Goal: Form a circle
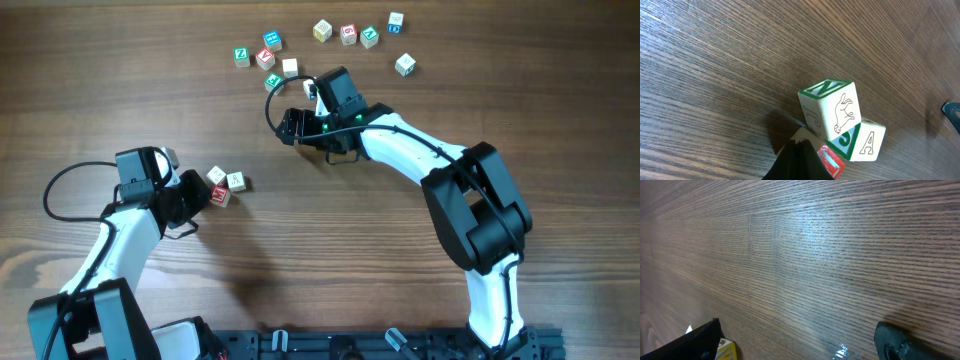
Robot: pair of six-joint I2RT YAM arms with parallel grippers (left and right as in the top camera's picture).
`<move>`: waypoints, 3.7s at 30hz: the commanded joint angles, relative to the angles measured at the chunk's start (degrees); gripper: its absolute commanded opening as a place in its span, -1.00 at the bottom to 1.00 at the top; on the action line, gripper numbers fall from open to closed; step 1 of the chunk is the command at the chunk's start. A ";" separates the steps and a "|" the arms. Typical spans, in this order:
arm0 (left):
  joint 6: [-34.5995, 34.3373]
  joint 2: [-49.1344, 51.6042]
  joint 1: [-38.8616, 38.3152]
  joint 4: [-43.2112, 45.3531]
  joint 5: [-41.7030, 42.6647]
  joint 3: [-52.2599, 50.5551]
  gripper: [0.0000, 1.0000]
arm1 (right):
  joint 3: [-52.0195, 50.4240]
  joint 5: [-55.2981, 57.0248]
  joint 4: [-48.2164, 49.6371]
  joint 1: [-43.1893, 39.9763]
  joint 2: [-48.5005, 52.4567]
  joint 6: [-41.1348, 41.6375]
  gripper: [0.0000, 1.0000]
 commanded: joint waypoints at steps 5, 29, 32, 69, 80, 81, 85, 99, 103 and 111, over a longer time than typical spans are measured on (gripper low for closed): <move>0.50 0.52 0.20 -0.04 0.72 -0.55 -0.92 | -3.04 5.66 -2.08 -1.05 4.02 1.05 0.99; 0.52 0.52 0.20 -0.70 -0.11 -0.55 -0.92 | -3.04 5.66 -2.10 -1.05 4.02 1.03 0.99; 0.55 0.52 0.20 -0.68 0.70 -0.55 -0.92 | -3.04 5.66 -2.08 -1.05 4.02 1.05 0.99; 4.20 0.52 0.20 -10.14 -1.38 0.44 -0.92 | -3.04 5.66 -2.08 -1.05 4.02 1.03 0.99; 4.52 0.52 0.20 -8.22 2.19 0.44 -0.92 | -3.04 5.64 -2.08 -1.05 4.02 1.05 0.99; 5.60 0.52 0.20 -8.17 2.95 0.44 -0.92 | -3.04 5.64 -2.08 -1.05 4.02 1.05 0.99; 5.64 0.52 0.22 -7.61 3.34 0.44 -0.92 | -3.04 5.64 -2.05 -1.05 4.02 1.07 0.99; 5.64 0.52 0.20 -7.76 3.74 0.42 -0.92 | -3.04 5.66 -2.05 -1.05 4.02 1.07 1.00; 5.42 0.52 0.20 -9.42 3.74 0.44 -0.92 | -3.04 5.66 -2.05 -1.05 4.02 1.05 0.99; 5.42 0.52 0.20 -11.15 10.93 0.44 -0.92 | -3.04 5.66 -2.03 -1.05 4.02 1.05 0.99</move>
